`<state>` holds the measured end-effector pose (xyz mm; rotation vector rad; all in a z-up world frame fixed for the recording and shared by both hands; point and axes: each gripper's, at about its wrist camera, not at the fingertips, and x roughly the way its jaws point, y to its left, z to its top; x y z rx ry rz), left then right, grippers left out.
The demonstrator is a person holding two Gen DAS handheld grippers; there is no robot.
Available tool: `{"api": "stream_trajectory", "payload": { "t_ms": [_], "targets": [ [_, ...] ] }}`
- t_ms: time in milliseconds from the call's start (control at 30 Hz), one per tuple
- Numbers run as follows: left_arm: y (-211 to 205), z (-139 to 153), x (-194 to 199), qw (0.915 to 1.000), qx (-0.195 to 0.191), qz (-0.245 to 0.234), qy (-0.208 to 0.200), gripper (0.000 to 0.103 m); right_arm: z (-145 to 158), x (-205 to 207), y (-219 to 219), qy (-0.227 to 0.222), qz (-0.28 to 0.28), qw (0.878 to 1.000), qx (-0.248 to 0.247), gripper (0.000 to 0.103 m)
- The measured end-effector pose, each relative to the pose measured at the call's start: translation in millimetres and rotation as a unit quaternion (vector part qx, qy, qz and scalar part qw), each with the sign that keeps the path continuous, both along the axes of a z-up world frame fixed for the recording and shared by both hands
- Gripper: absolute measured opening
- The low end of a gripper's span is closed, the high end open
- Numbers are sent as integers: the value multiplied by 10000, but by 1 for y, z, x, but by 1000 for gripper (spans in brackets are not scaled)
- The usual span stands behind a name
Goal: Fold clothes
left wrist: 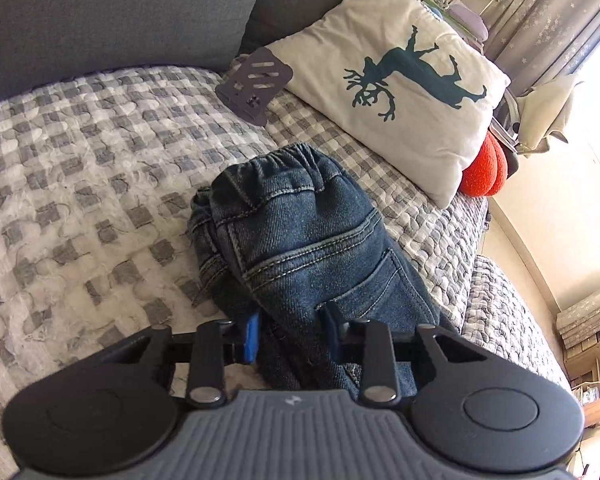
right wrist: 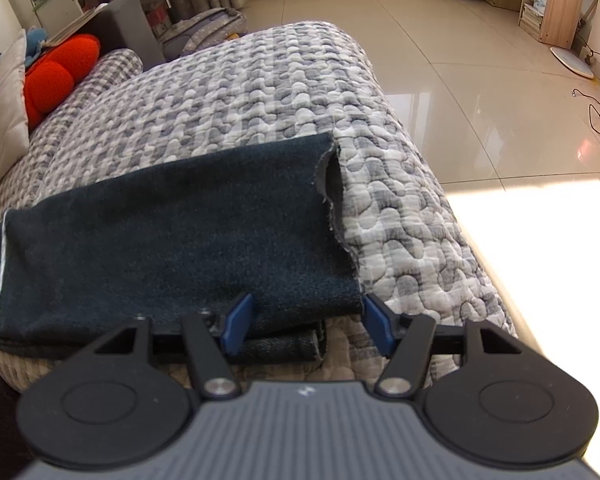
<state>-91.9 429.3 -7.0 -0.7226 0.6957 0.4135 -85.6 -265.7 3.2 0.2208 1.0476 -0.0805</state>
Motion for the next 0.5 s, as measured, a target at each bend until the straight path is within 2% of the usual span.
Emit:
{"api": "stream_trajectory", "payload": {
  "t_ms": [333, 400, 500],
  "targets": [
    [7, -4, 6, 9999, -62, 122, 64, 26, 5, -11, -17, -45, -133, 9999, 84, 65],
    [8, -4, 5, 9998, -121, 148, 57, 26, 3, -13, -20, -19, -79, 9999, 111, 63],
    [8, -6, 4, 9999, -91, 135, 46, 27, -2, -15, -24, 48, -9, 9996, 293, 51]
  ]
}}
